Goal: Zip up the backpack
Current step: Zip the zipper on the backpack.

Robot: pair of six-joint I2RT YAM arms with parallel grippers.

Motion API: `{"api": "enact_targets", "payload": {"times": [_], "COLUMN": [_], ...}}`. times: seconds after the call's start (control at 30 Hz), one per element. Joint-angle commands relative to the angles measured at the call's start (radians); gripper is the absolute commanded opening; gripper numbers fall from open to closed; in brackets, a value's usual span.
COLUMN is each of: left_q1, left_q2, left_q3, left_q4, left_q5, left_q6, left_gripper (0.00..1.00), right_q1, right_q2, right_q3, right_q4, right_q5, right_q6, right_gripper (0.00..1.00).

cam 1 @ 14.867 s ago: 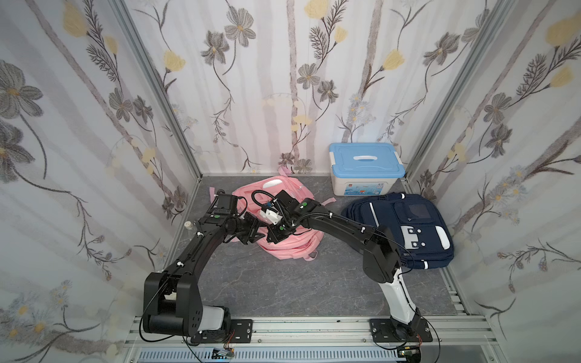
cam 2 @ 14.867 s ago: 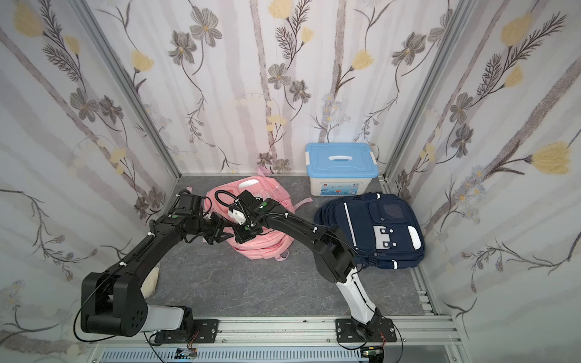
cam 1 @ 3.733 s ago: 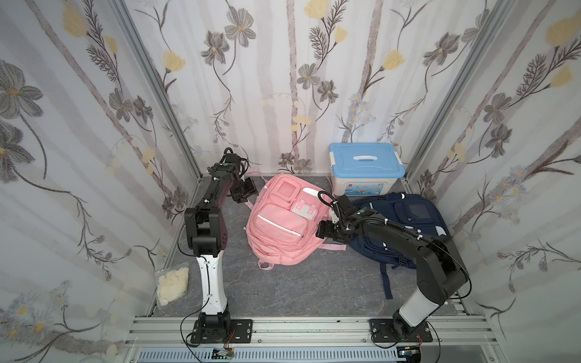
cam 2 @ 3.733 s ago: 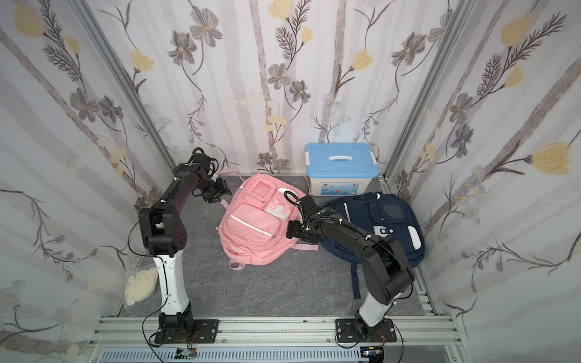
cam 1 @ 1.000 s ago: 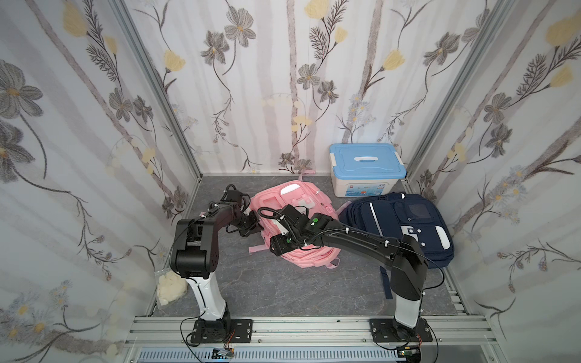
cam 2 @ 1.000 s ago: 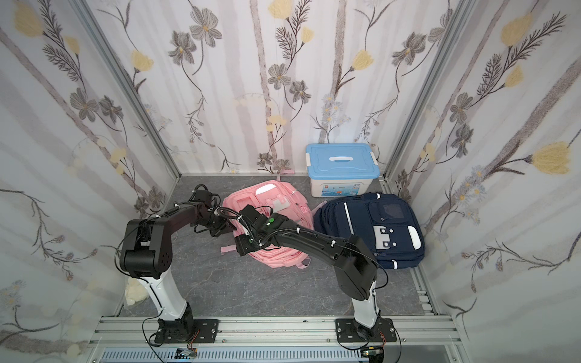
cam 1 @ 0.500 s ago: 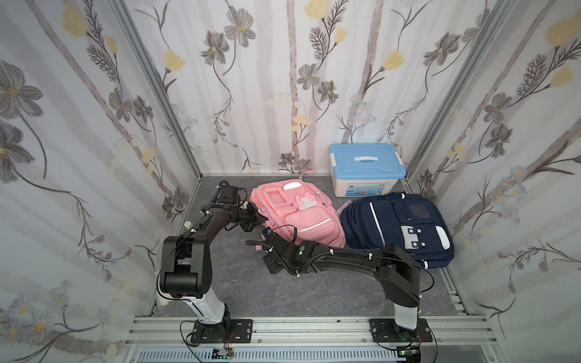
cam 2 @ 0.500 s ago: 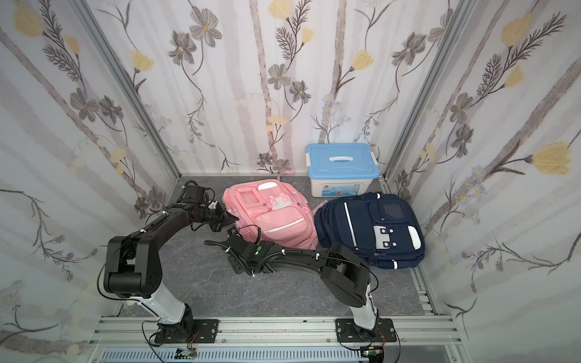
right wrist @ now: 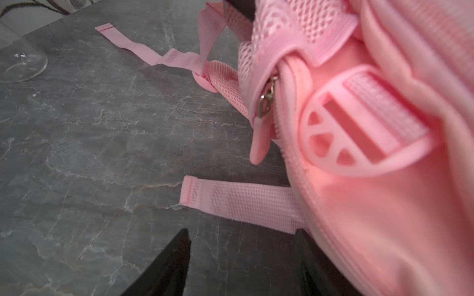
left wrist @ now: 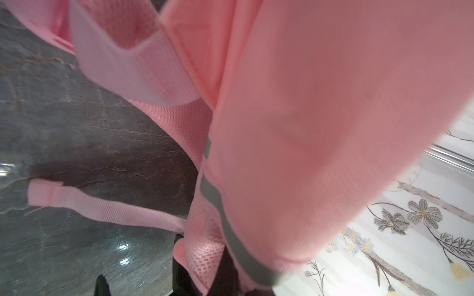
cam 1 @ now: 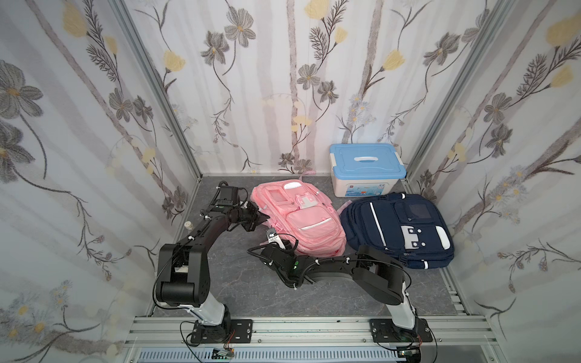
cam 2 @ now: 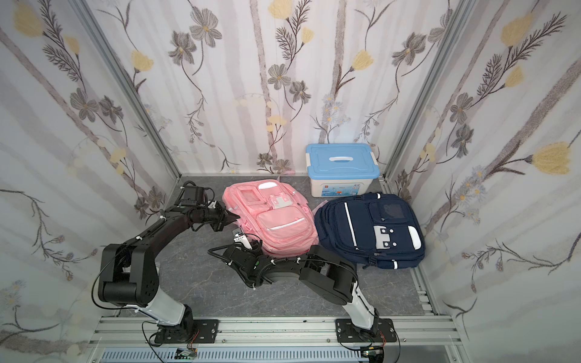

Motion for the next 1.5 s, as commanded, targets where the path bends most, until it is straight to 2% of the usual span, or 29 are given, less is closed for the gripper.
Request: {"api": "enact_targets", "payload": {"times": [0.0,0.13,0.47,0.87,0.93,1.1,1.17,1.27,1.3,1.47], "left_q1": [-0.001,0.000,0.002,0.004,0.003,0.004,0.004,0.012,0.016,0.026], "left_q2": [-0.027,-0.042,-0.047,-0.058,-0.057,-0.060,-0.054,-0.045,-0.040,-0.015], "left_q3": [-0.003,-0.030,-0.059,-0.060,-0.058,-0.054,-0.053,-0.040,-0.034,-0.014], "left_q4": [0.037,0.041,0.047,0.057,0.059,0.057,0.058,0.060,0.058,0.042], "left_q5": [0.053,0.050,0.064,0.063,0.064,0.056,0.056,0.057,0.056,0.050], "left_q6": [-0.018,-0.017,-0.007,-0.019,-0.022,-0.023,-0.029,-0.030,-0.029,-0.015], "left_gripper": [0.00,0.00,0.00,0.00,0.00,0.00,0.00,0.00,0.00,0.00], "right_q1": [-0.013,-0.021,-0.027,-0.094,-0.095,-0.104,-0.103,-0.097,-0.095,-0.098], "right_q2": [0.003,-0.020,-0.025,0.019,0.021,0.014,0.005,-0.021,-0.035,-0.098], "right_q3": [0.004,0.020,0.084,0.102,0.100,0.105,0.097,0.062,0.042,-0.022], "right_q4": [0.110,0.114,0.050,-0.043,-0.043,-0.044,-0.060,-0.100,-0.103,-0.110], "right_q5": [0.070,0.048,0.089,0.014,0.014,-0.015,-0.030,-0.044,-0.048,-0.097], "right_q6": [0.009,-0.013,-0.087,-0.047,-0.051,-0.069,-0.064,-0.055,-0.055,-0.073], "right_gripper": [0.66,0.66,0.68,0.59,0.53,0.18,0.09,0.05,0.00,0.00]}}
